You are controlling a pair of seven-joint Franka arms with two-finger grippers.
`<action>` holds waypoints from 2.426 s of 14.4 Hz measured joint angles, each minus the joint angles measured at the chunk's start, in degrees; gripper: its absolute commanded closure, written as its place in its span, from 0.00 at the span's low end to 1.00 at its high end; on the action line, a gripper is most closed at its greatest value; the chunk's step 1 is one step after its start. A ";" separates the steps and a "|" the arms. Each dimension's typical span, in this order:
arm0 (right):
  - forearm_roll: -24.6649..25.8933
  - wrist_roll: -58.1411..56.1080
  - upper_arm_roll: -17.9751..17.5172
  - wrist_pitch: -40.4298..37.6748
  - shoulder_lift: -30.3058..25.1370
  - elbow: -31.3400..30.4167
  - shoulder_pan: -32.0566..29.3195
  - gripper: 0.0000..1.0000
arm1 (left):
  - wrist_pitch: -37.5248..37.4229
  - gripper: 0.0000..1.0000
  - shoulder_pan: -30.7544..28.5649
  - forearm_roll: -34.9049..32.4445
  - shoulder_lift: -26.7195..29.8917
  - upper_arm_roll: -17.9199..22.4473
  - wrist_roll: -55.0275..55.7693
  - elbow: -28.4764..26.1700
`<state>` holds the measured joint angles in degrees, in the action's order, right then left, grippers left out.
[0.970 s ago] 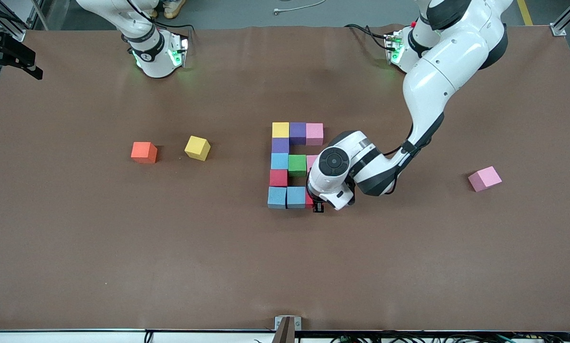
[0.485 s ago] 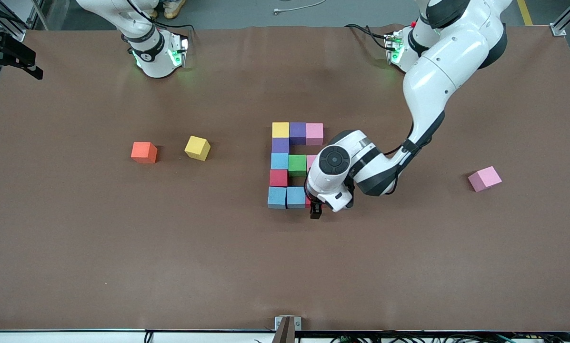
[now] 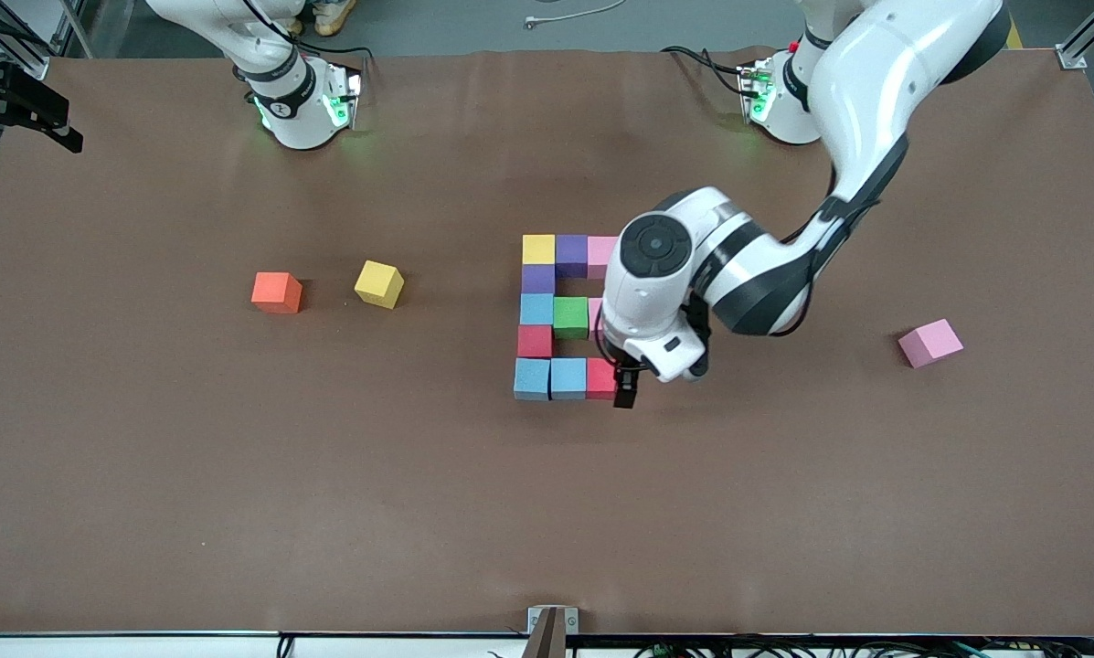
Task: Arrange 11 blocks into digit 3
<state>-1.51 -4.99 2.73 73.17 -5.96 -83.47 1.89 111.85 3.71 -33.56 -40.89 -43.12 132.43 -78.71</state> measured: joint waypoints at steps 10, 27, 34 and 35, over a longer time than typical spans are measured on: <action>0.00 -0.01 -0.09 -0.07 0.00 -0.01 0.01 0.00 | -12.04 0.00 -22.64 2.65 13.47 -4.71 -62.23 0.12; 0.00 -0.02 -0.17 -0.12 0.00 -0.02 0.06 0.00 | -26.34 0.00 -11.66 25.32 34.69 28.39 -114.83 -2.16; 0.00 -0.02 -0.17 -0.13 0.00 -0.02 0.06 0.00 | -26.76 0.00 -5.21 29.48 44.53 39.55 -127.22 -13.22; 0.00 -0.02 -0.18 -0.13 0.00 -0.02 0.07 0.00 | -26.76 0.00 -4.73 29.48 45.37 39.69 -127.44 -14.22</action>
<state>-1.51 -5.01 2.55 73.04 -5.96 -83.49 1.95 85.09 -1.02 -4.08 4.48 -3.43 4.99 -92.94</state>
